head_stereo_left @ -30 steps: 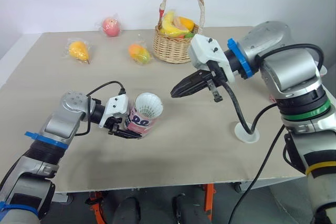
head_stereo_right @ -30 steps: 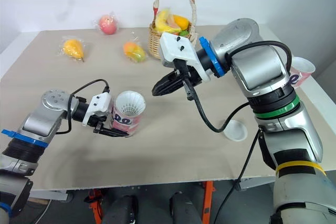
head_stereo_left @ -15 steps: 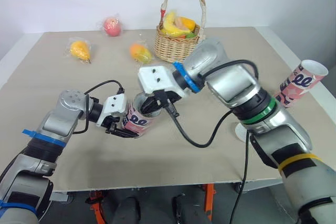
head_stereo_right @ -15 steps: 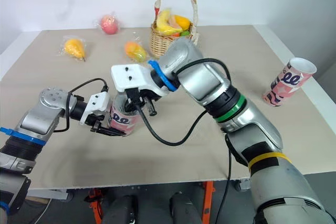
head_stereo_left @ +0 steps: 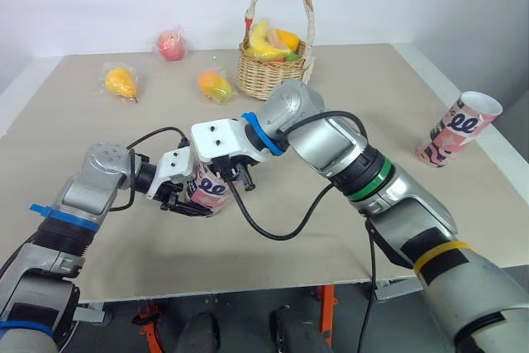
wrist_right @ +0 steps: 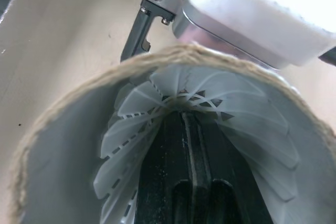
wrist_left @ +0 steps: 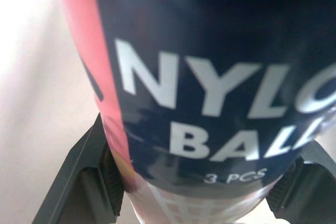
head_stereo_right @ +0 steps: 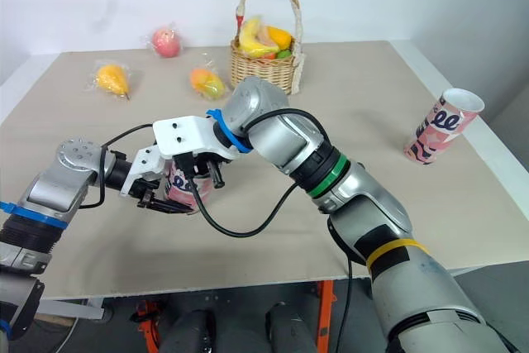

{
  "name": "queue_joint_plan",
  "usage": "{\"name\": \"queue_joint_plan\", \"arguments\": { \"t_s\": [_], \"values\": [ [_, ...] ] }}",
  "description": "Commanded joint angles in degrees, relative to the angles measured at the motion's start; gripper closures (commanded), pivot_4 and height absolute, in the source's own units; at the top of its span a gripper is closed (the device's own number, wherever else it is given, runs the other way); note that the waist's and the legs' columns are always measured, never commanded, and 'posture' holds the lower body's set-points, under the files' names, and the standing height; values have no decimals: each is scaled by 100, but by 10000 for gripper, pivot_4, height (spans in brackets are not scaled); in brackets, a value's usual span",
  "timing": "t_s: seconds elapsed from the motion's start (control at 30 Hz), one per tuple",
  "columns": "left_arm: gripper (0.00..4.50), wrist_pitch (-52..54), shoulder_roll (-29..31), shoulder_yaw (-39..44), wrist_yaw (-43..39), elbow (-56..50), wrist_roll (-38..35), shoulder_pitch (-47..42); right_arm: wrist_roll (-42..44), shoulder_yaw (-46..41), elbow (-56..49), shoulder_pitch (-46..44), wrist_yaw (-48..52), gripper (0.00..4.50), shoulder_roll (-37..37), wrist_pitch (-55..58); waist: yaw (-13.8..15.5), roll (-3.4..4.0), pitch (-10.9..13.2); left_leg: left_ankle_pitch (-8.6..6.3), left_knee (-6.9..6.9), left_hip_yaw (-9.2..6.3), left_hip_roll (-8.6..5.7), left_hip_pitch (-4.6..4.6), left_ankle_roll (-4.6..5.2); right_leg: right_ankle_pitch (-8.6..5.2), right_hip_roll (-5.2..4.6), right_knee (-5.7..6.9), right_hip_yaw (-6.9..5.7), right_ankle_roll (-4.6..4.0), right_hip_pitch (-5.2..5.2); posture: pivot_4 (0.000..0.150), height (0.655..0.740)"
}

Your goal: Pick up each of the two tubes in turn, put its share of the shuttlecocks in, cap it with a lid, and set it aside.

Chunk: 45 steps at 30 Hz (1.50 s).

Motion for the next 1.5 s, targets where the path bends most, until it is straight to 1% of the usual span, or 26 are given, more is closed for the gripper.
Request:
{"name": "queue_joint_plan", "arguments": {
  "t_s": [0.03,0.13,0.27,0.33,0.53,0.63,0.7,0.77,0.9,0.97,1.07,1.13,1.23,1.33,1.5],
  "values": [
    [15912,-67,-89,93,4,-268,-168,-79,178,-104,-80,8,224,44623,29,56,3,1,0,5,0,-2,0,4,-7,-7,2,12,1,2,0,1500,7400],
    [15912,-80,-110,94,14,-264,-158,-63,445,-491,-79,-208,563,44623,-236,123,21,1,1,12,0,-15,3,1,-11,-8,14,18,4,1,-2,1500,7400],
    [15912,-73,-127,107,26,-293,-161,-34,790,-778,-289,-274,1025,44623,-660,187,29,0,2,13,1,-22,-2,-15,-13,-9,13,18,7,3,-8,1500,7400],
    [15912,-70,-126,112,36,-304,-165,-21,935,-880,-427,-258,1229,44623,-922,159,32,0,1,13,1,-26,-5,-29,-13,2,11,18,7,-20,-16,1500,7400],
    [15912,-60,-119,122,59,-344,-192,3,1122,-1177,-373,-415,1255,44623,-1463,143,31,1,3,11,-2,-30,-10,-38,-12,-3,8,17,5,-26,-26,1500,7400],
    [15912,-76,-163,171,97,-373,-268,8,1257,-1494,-477,-331,1123,44623,-1739,110,30,1,4,11,-3,-31,-10,-38,-12,-4,8,17,4,-26,-26,1500,7400],
    [15912,-70,-292,275,176,-421,-438,14,1441,-1889,-681,-78,909,44623,-1935,122,36,1,4,11,-2,-30,-10,-39,-12,-4,8,17,4,-26,-26,1500,7400],
    [15912,-32,-484,420,275,-494,-683,23,1647,-2267,-943,250,637,44623,-2088,406,36,0,4,11,-2,-32,-12,-38,-12,-6,5,17,3,-23,-24,1500,7400],
    [15912,316,-916,724,454,-740,-1321,108,1899,-2927,-1652,1302,59,44623,-2499,835,70,-3,6,11,1,-43,-27,-45,-12,-12,-12,15,-8,-12,-17,1500,7400],
    [15912,412,-1077,789,587,-868,-1509,233,1927,-3124,-1936,1815,-190,44623,-2725,926,64,-2,7,11,1,-41,-38,-45,-12,-15,-21,16,-2,-2,-15,1500,7400],
    [15912,421,-1374,797,790,-978,-1662,485,1810,-3315,-2052,2529,-530,44623,-3113,943,46,-2,7,10,0,-39,-46,-39,-11,-20,-29,15,2,7,-10,1500,7400],
    [15912,367,-1551,675,870,-948,-1623,706,1687,-3353,-2023,3024,-624,44623,-3451,825,49,-3,8,10,-2,-36,-48,-40,-11,-17,-28,14,6,8,-12,1500,7400],
    [15912,205,-1778,487,969,-724,-1439,897,1517,-3271,-1811,3429,-650,44623,-3809,480,39,-1,9,10,1,-34,-49,-35,-10,-16,-28,13,10,15,-8,1500,7400],
    [15912,35,-1861,279,966,-465,-1218,983,1309,-3141,-1373,3524,-666,44623,-3990,140,31,-2,10,15,4,-33,-49,-29,-9,-21,-26,13,12,46,-4,1500,7400],
    [15912,-409,-1958,109,989,-3,-924,1030,992,-3035,-507,3466,-676,44623,-4114,-406,31,-5,12,22,4,-14,-48,5,-1,-10,-25,12,26,50,19,1500,7400]
  ]
}}
